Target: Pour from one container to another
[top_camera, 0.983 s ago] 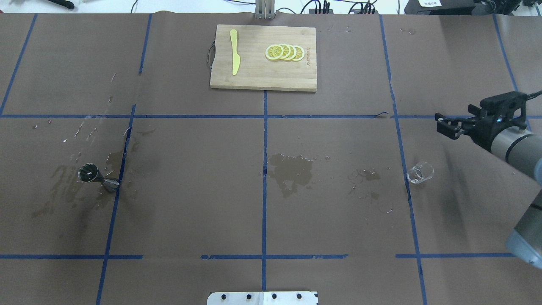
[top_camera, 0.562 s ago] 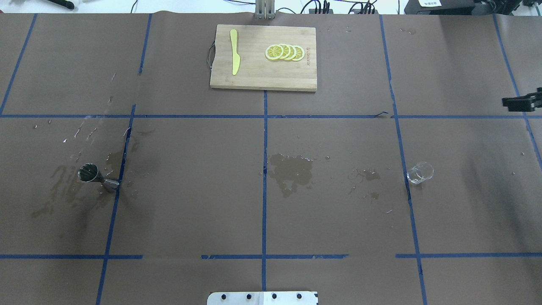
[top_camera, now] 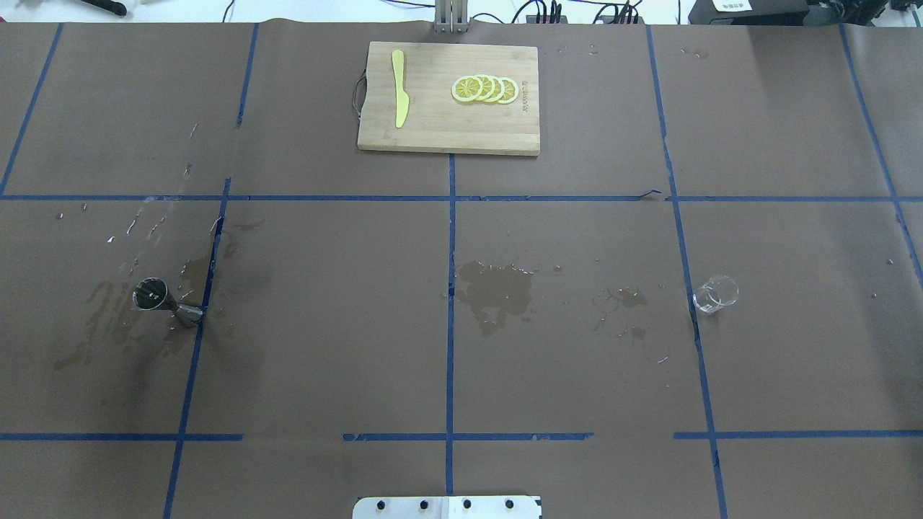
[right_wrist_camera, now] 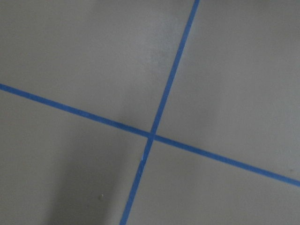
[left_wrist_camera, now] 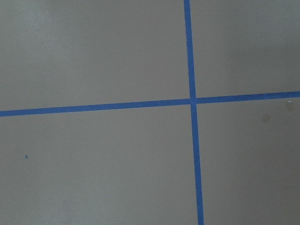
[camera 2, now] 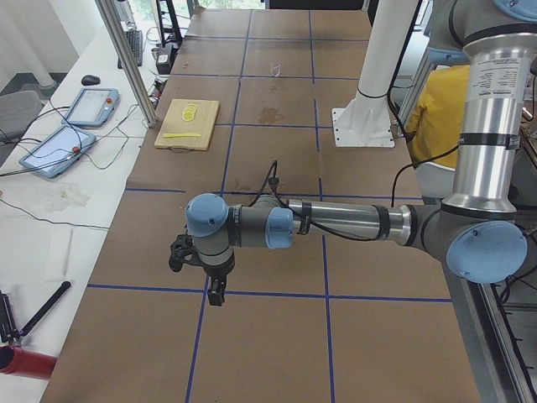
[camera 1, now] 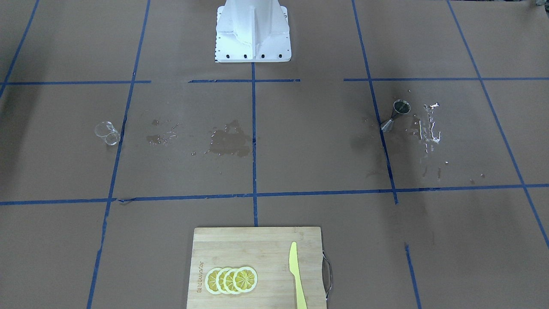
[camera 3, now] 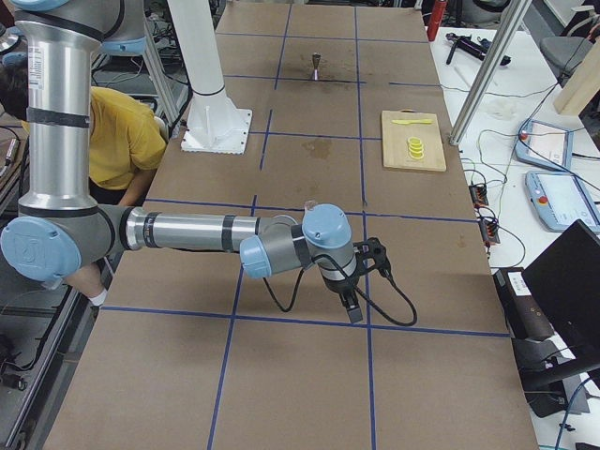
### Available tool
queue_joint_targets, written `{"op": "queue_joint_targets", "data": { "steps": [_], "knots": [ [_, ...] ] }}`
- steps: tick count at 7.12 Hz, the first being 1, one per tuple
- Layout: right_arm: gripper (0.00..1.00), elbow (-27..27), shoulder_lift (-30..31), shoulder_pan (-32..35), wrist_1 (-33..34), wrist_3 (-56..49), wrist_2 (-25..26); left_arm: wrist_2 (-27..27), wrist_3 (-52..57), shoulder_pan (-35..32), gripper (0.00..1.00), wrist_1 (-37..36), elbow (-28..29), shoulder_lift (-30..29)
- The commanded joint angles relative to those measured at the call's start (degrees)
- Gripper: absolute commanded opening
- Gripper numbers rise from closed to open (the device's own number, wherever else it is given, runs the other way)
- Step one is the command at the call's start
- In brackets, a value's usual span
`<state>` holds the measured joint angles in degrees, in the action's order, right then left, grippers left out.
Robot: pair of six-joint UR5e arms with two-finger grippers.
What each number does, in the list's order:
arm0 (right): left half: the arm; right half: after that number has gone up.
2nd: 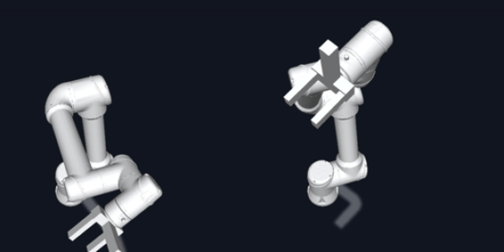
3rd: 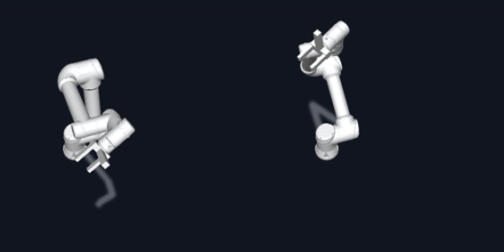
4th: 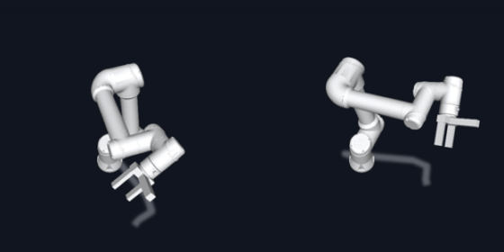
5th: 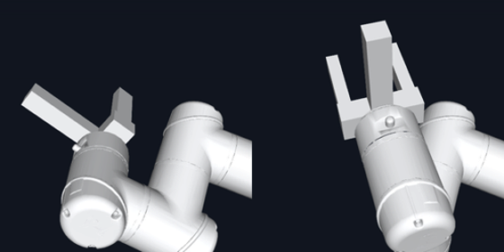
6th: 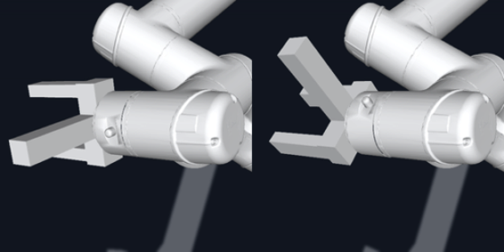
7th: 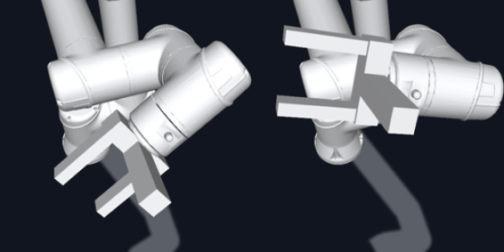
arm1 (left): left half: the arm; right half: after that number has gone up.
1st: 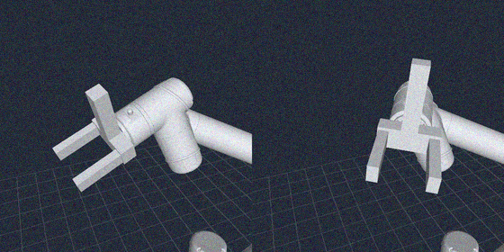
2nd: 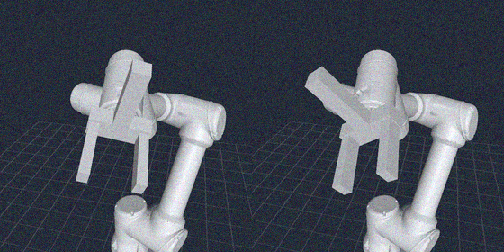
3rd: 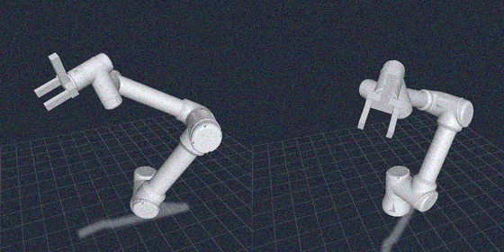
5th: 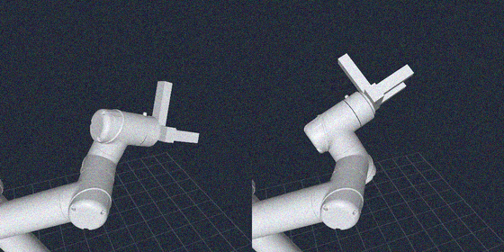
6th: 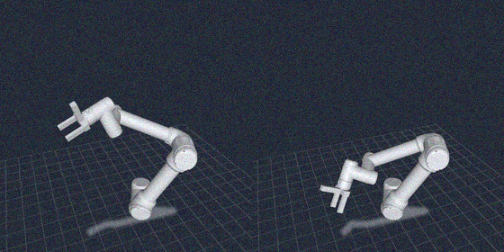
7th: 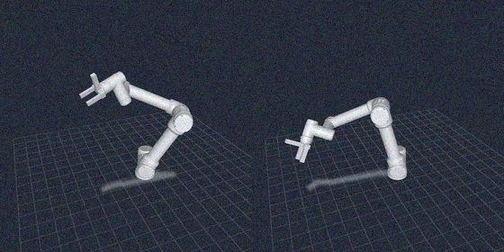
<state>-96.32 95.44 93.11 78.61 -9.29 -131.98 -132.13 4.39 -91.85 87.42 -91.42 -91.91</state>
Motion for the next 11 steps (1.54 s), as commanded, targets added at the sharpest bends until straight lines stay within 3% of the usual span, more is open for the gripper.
{"op": "queue_joint_targets", "data": {
  "steps": [1,2,6,9,11],
  "knots": [
    [1.0,-4.54,0.97,4.26,18.18,-3.11,-1.26,0.03,0.0,0.0,1.0,0.04,0.02,0.07],
    [1.0,-6.32,1.59,3.93,20.34,-3.01,-1.26,0.03,0.09,0.0,1.0,0.04,0.02,0.07],
    [1.0,-10.28,1.94,-3.45,16.93,4.72,-0.38,-0.06,0.0,0.0,1.0,0.04,-0.07,-0.02],
    [1.0,-10.2,6.67,-5.83,11.41,4.29,1.73,-0.14,0.09,0.0,1.0,0.21,-0.24,-0.11],
    [1.0,-9.85,12.64,-5.83,3.6,4.11,1.64,-0.06,0.09,0.44,1.0,0.04,-0.86,-1.85]
  ]
}}
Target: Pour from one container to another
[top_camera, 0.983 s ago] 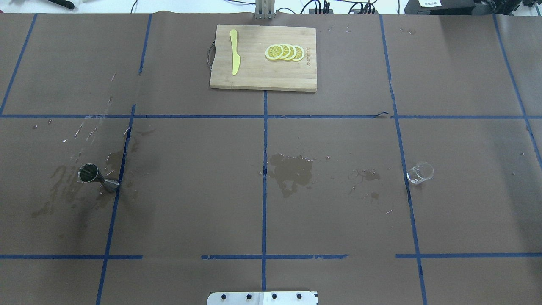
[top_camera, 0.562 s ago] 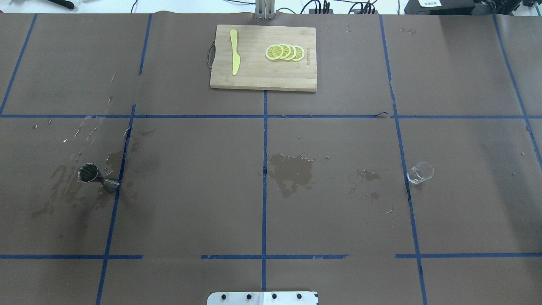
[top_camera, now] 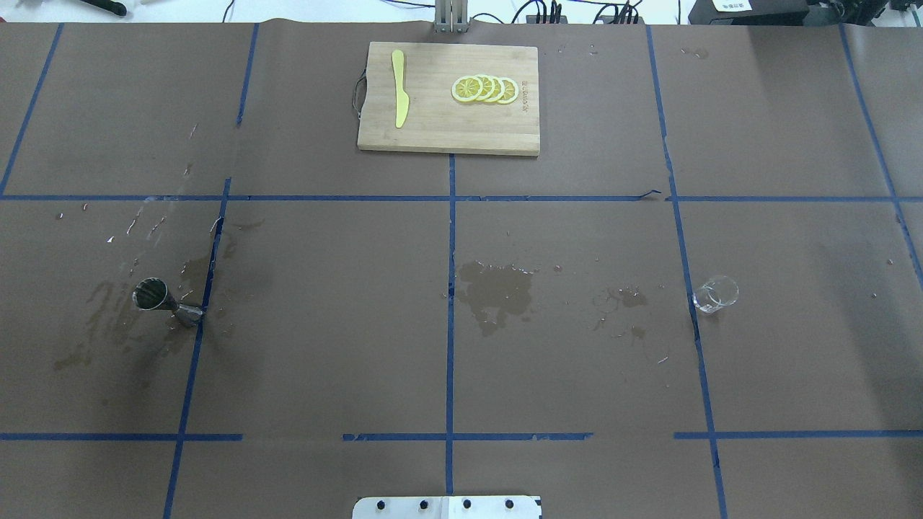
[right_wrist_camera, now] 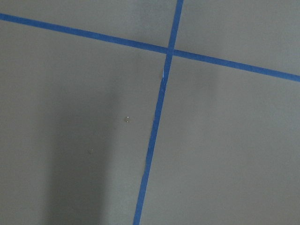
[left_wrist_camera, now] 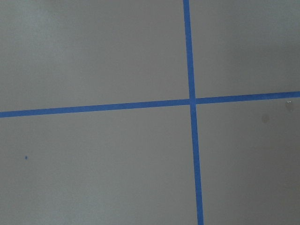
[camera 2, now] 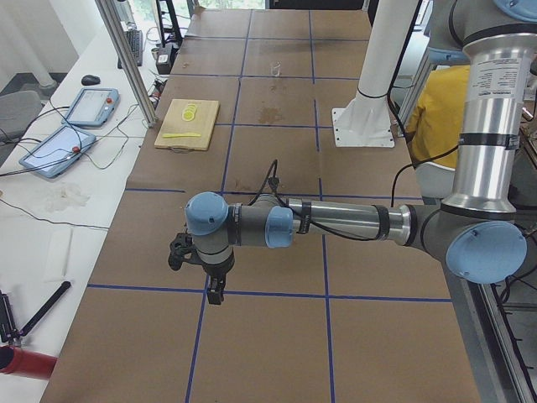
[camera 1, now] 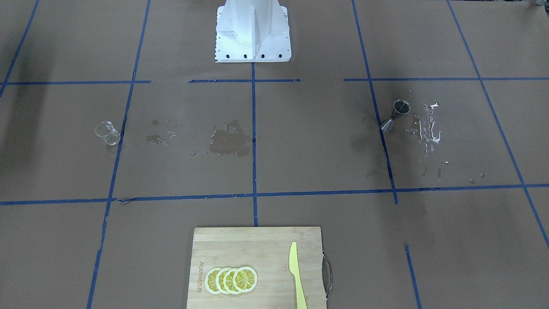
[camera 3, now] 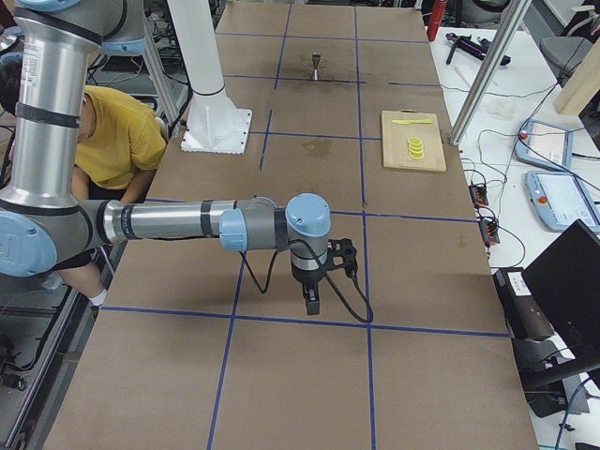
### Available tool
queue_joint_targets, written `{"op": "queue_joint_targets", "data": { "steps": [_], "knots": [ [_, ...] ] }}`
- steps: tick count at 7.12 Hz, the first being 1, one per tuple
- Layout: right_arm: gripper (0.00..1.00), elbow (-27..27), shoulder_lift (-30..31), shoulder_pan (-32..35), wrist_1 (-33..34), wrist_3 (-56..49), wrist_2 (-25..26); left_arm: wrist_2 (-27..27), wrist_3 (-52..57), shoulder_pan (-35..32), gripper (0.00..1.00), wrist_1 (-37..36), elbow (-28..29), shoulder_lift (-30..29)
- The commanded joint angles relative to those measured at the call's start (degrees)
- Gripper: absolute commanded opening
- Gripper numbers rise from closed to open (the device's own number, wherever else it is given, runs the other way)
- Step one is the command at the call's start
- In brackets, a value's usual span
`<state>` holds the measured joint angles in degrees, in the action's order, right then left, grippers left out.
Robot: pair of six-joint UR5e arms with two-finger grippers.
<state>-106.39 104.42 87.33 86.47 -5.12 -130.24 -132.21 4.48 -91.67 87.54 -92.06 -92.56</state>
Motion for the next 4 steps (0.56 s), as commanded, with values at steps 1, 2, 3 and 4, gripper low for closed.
{"op": "queue_joint_targets", "data": {
  "steps": [1,2,3,4],
  "knots": [
    [1.0,0.39,4.81,-0.06,-4.38,-0.06,0.16,0.11,-0.26,1.31,1.0,-0.35,0.12,-3.83],
    [1.0,0.56,4.74,-0.06,-4.3,0.29,0.43,0.11,-0.44,2.89,1.0,0.0,1.69,-4.64],
    [1.0,0.57,4.74,-0.06,-4.3,0.64,0.08,0.2,-0.26,3.25,1.0,-0.35,2.23,-4.74],
    [1.0,0.48,5.0,0.03,-4.21,0.12,-0.88,0.54,-0.26,3.43,1.0,-0.26,1.88,-4.22]
  ]
}}
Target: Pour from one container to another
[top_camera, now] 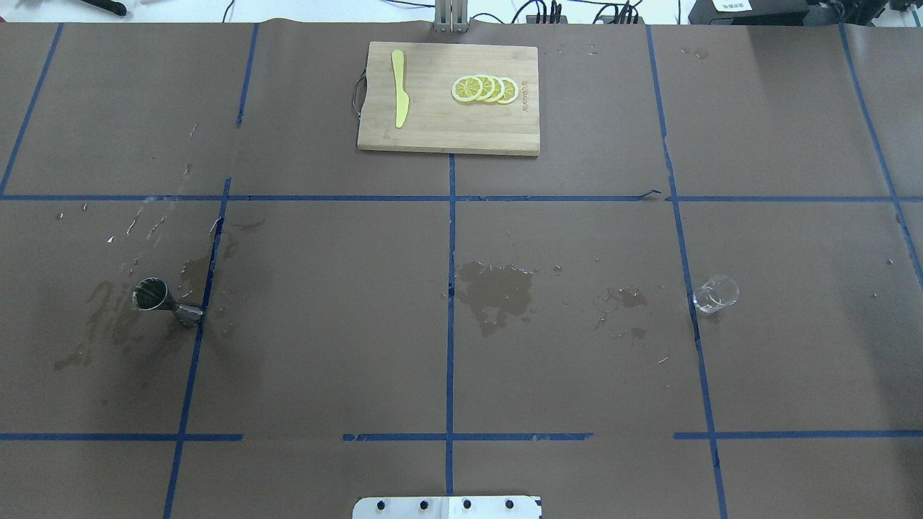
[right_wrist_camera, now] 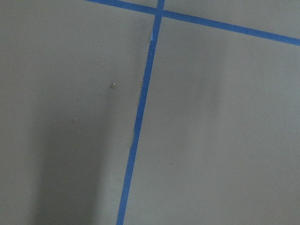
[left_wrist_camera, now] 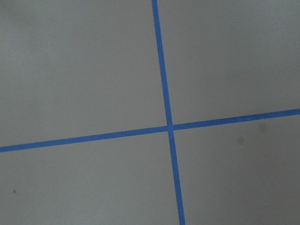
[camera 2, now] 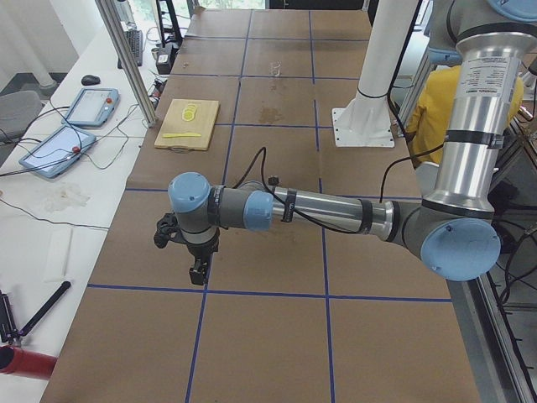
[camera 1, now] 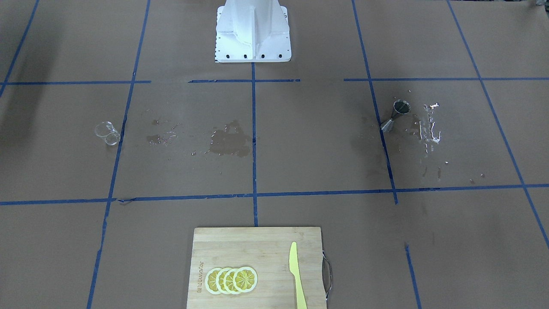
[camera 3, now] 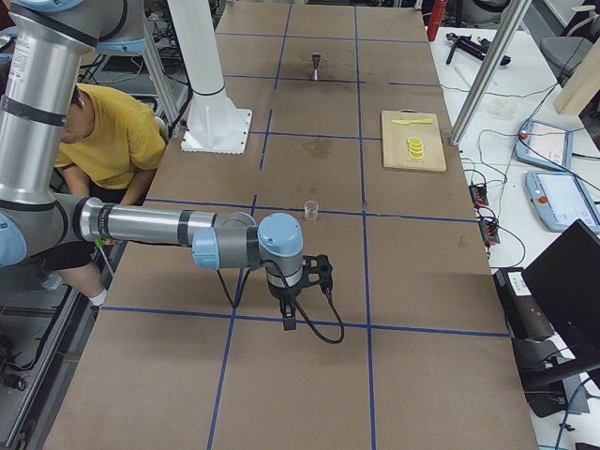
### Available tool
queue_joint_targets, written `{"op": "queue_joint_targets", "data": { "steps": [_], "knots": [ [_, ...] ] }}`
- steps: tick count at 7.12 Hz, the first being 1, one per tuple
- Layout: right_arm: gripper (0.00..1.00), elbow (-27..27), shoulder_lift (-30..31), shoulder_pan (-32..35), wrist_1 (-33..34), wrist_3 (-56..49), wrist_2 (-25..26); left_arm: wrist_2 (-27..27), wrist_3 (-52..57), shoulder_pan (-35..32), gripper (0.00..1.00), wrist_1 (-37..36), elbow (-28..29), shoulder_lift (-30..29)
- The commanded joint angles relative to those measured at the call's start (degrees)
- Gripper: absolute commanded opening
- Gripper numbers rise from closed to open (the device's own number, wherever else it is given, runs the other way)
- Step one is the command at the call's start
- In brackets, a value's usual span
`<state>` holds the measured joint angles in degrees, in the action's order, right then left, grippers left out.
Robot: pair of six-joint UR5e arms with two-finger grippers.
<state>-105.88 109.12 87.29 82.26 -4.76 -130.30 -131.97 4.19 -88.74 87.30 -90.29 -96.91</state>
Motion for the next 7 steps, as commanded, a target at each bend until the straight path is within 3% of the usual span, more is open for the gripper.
{"op": "queue_joint_targets", "data": {
  "steps": [1,4,5,7],
  "knots": [
    [1.0,0.49,1.43,-0.01,1.31,-0.33,-1.88,-0.22,0.29,0.42,1.0,0.33,-0.23,1.1],
    [1.0,3.75,1.19,-0.19,1.85,-0.42,-2.15,-0.13,-0.15,0.59,1.0,0.33,-0.24,1.02],
    [1.0,3.4,0.75,-0.19,1.41,0.36,-2.24,-0.22,0.55,0.42,1.0,0.42,-0.32,2.85],
    [1.0,3.92,0.48,-0.19,1.59,0.63,-2.24,-0.13,6.85,0.06,1.0,0.78,-5.83,10.74]
  ]
}}
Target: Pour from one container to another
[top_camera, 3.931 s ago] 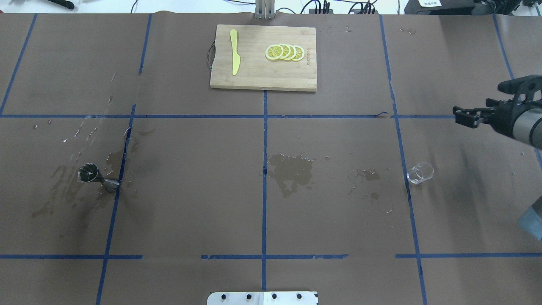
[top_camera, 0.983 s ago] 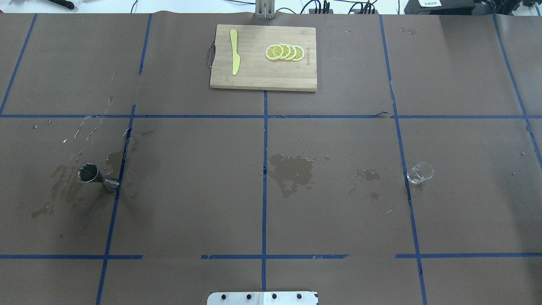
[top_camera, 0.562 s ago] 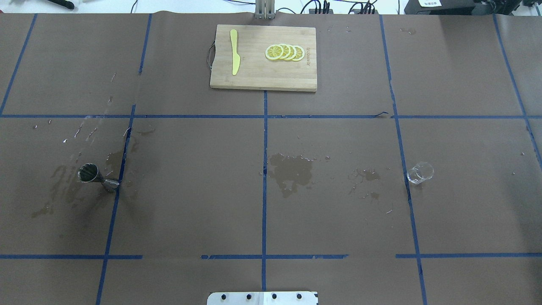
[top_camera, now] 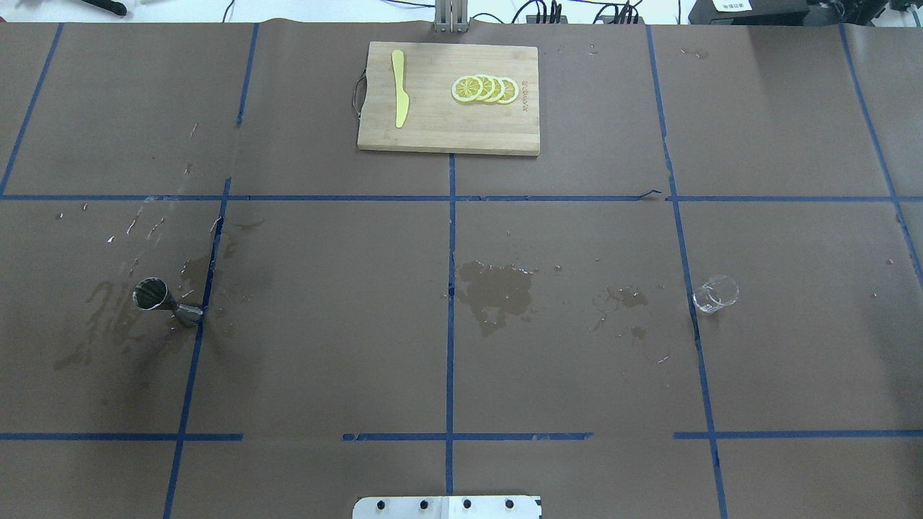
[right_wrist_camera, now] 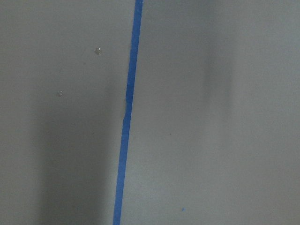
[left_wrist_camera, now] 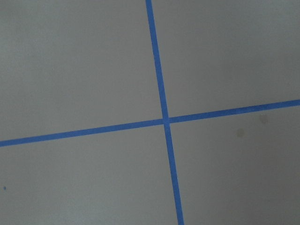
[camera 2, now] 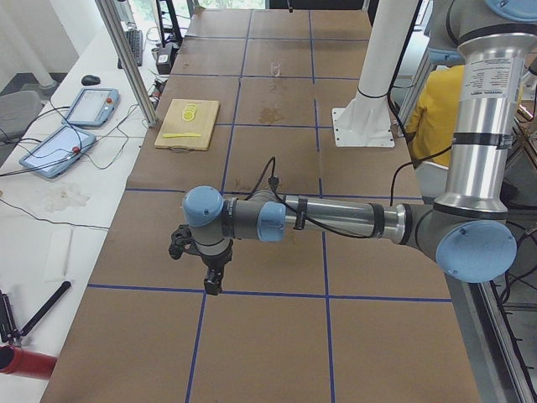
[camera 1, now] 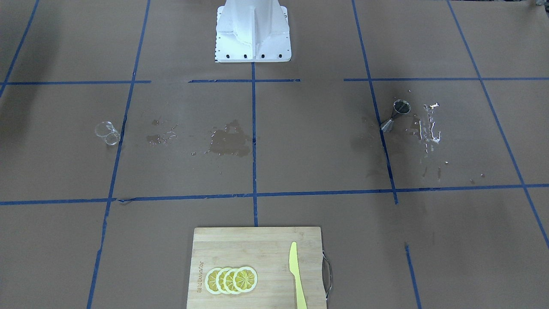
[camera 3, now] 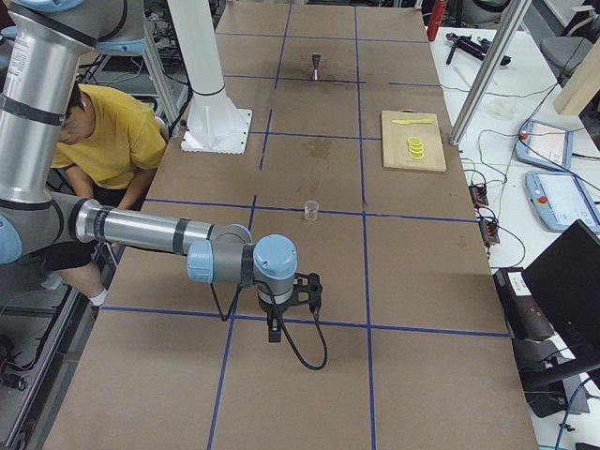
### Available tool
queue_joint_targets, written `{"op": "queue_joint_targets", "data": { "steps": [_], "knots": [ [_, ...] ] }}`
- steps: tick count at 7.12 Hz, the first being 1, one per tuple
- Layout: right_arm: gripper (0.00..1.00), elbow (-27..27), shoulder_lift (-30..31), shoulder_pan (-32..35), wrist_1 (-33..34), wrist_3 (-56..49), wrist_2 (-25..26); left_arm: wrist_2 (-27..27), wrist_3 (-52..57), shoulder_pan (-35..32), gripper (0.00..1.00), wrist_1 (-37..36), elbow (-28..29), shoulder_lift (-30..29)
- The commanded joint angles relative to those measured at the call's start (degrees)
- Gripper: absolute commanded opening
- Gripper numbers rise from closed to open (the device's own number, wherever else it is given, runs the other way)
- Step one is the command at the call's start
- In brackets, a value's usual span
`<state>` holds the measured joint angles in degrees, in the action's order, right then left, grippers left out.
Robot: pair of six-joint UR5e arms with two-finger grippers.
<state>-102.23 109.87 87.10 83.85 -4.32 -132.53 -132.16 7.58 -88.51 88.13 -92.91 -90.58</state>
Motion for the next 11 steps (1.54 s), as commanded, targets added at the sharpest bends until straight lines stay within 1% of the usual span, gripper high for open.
{"op": "queue_joint_targets", "data": {
  "steps": [1,8,9,10,11],
  "knots": [
    [1.0,0.28,-0.36,0.0,-0.17,0.18,0.08,-0.02,3.84,-0.17,1.0,0.02,-3.77,5.41],
    [1.0,-0.33,-1.85,0.08,0.35,0.09,0.35,-0.02,3.49,-0.26,1.0,0.29,-3.86,4.89],
    [1.0,-0.34,-2.47,0.08,1.92,0.27,-0.09,-0.02,3.49,-0.26,1.0,0.29,-3.95,4.8],
    [1.0,-0.68,-4.73,0.43,6.55,0.27,-0.27,-0.02,3.49,-0.26,1.0,0.29,-3.95,4.8],
    [1.0,-0.95,-5.1,0.52,7.46,0.01,0.69,-0.02,3.49,-0.26,1.0,0.38,-4.04,4.8]
  ]
}}
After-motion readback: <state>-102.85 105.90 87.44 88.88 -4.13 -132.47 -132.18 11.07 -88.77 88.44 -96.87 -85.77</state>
